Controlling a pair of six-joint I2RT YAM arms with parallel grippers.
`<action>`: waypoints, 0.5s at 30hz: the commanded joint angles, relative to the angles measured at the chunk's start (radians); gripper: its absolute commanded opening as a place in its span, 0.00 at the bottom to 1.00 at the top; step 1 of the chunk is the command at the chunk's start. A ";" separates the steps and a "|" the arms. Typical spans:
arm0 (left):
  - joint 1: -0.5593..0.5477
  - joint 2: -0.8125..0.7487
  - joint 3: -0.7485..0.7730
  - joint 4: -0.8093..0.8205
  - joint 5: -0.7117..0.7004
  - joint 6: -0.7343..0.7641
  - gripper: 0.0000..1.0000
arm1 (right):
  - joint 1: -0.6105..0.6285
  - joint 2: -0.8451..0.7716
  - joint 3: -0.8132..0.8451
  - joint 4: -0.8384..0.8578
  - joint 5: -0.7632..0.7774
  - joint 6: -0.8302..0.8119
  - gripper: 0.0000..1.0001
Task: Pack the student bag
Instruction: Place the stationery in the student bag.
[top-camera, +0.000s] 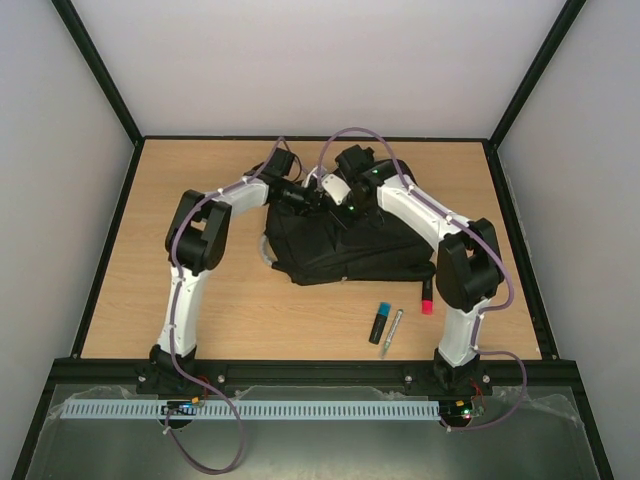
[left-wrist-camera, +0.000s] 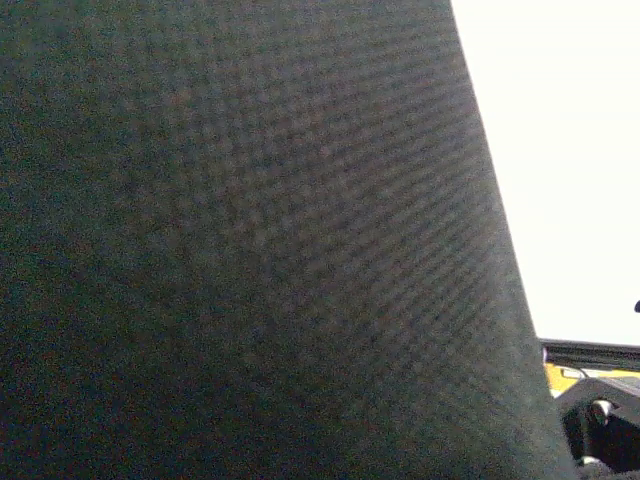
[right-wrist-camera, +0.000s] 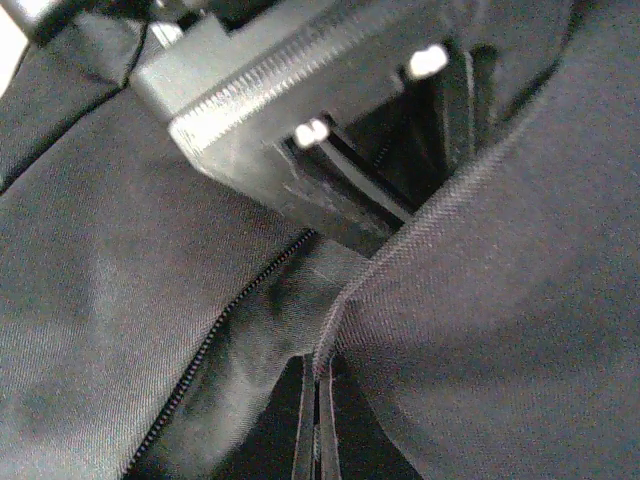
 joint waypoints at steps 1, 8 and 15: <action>-0.087 0.014 0.018 0.251 0.040 -0.189 0.19 | 0.035 -0.041 0.027 -0.069 -0.156 -0.001 0.01; -0.097 -0.028 0.013 -0.038 -0.084 0.047 0.41 | 0.009 -0.050 -0.006 -0.062 -0.129 0.001 0.01; -0.041 -0.097 -0.054 -0.163 -0.164 0.217 0.52 | -0.050 -0.027 -0.043 -0.042 -0.082 -0.031 0.01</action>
